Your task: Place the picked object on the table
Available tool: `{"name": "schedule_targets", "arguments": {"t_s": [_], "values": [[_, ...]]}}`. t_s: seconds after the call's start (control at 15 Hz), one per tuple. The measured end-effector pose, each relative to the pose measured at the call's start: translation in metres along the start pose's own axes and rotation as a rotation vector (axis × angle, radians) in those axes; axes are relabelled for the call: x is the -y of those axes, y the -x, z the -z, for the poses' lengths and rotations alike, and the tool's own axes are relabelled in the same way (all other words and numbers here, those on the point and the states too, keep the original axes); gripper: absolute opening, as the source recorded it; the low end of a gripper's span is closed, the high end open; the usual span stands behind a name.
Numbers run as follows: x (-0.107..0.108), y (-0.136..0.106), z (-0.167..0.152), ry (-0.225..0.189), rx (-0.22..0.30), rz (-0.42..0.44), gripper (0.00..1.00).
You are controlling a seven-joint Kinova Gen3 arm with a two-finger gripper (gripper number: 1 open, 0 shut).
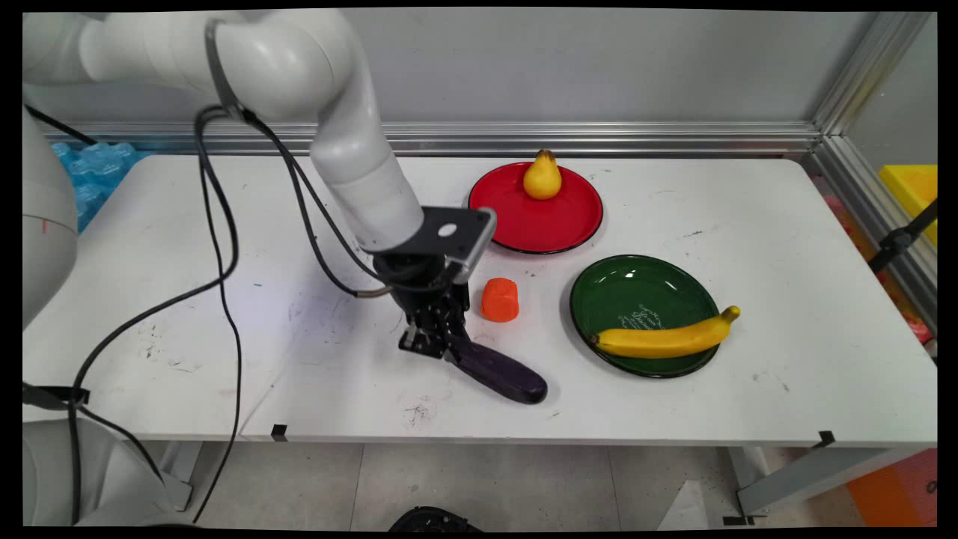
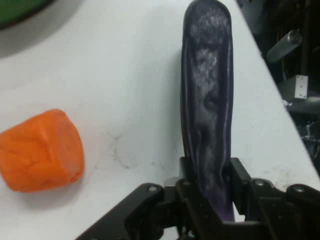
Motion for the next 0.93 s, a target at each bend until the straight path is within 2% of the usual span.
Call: {"name": "schedule_targets", "arguments": {"t_s": [0.53,0.6,0.93], "values": [[0.013,0.003,-0.046,-0.009,-0.040,0.019,0.00],[0.014,0.003,-0.048,-0.010,-0.046,0.021,1.00],[0.018,0.005,-0.057,-0.011,-0.081,0.028,1.00]]}}
